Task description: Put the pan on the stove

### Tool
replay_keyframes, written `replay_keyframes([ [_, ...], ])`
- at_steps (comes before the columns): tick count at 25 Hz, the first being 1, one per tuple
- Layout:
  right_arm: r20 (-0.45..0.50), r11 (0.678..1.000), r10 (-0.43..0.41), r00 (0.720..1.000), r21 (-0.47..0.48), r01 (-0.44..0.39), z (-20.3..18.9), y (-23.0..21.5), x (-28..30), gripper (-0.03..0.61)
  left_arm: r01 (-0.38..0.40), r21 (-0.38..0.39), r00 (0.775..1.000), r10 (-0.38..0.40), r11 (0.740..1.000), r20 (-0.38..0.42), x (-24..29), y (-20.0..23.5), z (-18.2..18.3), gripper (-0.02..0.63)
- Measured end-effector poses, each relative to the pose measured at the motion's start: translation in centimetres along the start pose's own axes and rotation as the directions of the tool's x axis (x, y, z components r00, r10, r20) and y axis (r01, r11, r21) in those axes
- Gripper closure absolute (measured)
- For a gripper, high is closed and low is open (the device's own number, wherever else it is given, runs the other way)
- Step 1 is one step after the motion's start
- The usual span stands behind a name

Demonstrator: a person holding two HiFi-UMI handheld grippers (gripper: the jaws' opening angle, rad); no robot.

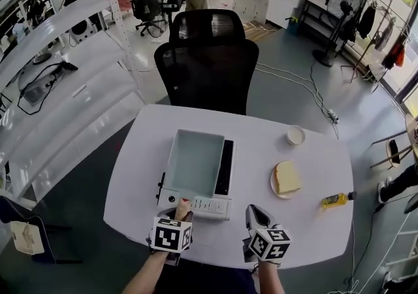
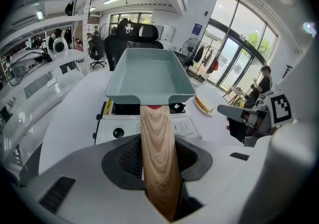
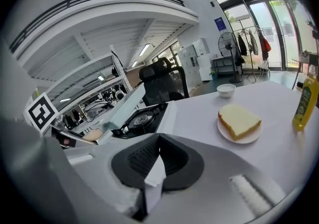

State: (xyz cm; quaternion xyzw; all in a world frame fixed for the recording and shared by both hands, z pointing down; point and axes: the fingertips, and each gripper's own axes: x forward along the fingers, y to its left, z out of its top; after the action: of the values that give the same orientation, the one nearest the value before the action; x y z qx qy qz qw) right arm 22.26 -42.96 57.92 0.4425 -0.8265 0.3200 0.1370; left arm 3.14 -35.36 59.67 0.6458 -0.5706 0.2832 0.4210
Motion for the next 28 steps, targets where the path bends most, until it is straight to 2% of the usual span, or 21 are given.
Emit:
replay_keyframes([
  [11,-0.039,0.994,0.097,0.995,0.059,-0.095,-0.4,-0.6,1.7,0.576,-0.093,-0.025,0.991,0.09,0.995,-0.102,1.7,-0.3,0.8,0.486],
  [21,-0.047,0.987,0.126,0.991,0.105,-0.121,-0.5,-1.8,2.4,0.576,-0.145,0.018,0.978,0.147,0.989,-0.146,2.5,-0.2,1.7,0.483],
  [28,-0.043,0.986,0.118,0.992,0.122,-0.112,-0.5,-2.3,2.8,0.576,-0.117,-0.014,0.981,0.114,0.993,-0.158,2.7,-0.2,2.3,0.477],
])
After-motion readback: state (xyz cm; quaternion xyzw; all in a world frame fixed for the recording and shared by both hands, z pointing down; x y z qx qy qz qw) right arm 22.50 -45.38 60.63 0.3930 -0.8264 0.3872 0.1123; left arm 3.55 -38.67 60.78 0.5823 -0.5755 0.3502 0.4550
